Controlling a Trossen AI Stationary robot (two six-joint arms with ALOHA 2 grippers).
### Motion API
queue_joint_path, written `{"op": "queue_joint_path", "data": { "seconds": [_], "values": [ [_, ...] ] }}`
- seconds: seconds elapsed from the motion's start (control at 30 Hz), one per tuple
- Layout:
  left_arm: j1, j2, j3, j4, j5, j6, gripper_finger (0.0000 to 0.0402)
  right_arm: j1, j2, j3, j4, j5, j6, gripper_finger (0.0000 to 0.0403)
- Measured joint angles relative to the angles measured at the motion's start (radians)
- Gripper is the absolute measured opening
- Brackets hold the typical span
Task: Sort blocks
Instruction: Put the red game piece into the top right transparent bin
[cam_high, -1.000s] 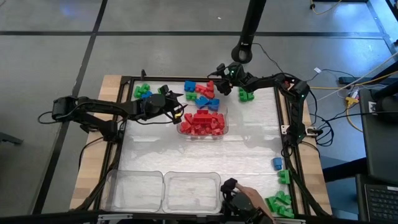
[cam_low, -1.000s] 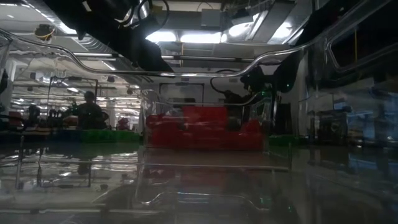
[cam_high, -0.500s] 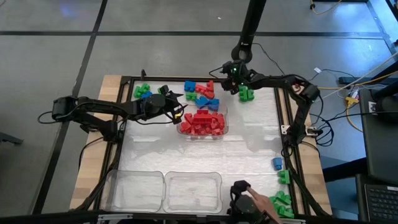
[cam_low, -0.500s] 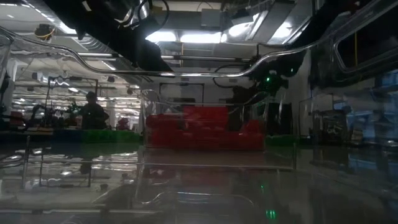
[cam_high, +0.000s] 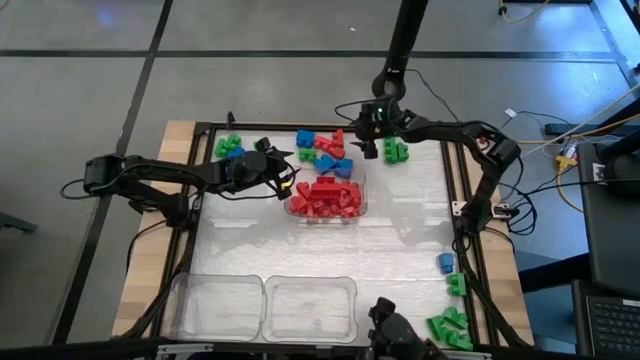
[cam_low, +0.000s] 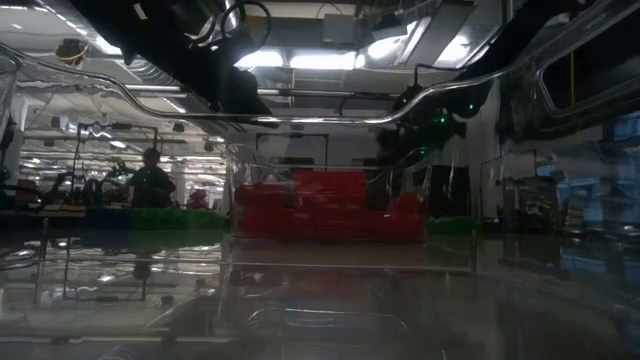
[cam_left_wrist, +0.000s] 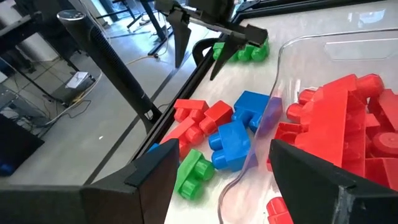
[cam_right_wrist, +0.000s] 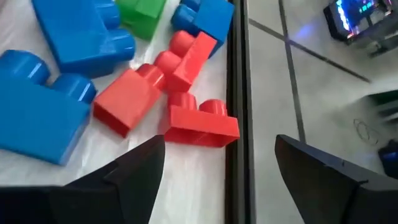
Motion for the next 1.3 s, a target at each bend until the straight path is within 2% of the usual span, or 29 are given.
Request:
{"op": "queue_joint_path", "data": {
  "seconds": [0.2,0.3,0.43,0.6,0.97,1.3],
  "values": [
    [0.0,0.0,0.0,-0.013,0.0,0.0,0.0241,0.0,0.065,0.001,0.109,-0.027,0.024,0.0303],
    [0.0,0.0,0.0,-0.013,0.0,0.001,0.0241,0.0,0.103,0.033,0.109,-0.055,0.022,0.0303],
    [0.0,0.0,0.0,-0.012,0.0,-0.003,0.0241,0.0,0.155,0.105,0.069,-0.097,0.022,0.0303],
    [0.0,0.0,0.0,-0.021,0.0,-0.009,0.0241,-0.008,0.196,0.176,-0.065,-0.123,0.024,0.0303],
    [0.0,0.0,0.0,-0.022,0.0,-0.03,0.0241,-0.014,0.211,0.188,-0.063,-0.114,0.116,0.0303],
    [0.0,0.0,0.0,-0.012,0.0,-0.002,0.0241,-0.013,0.21,0.187,-0.071,-0.112,0.117,0.0303]
  ]
}}
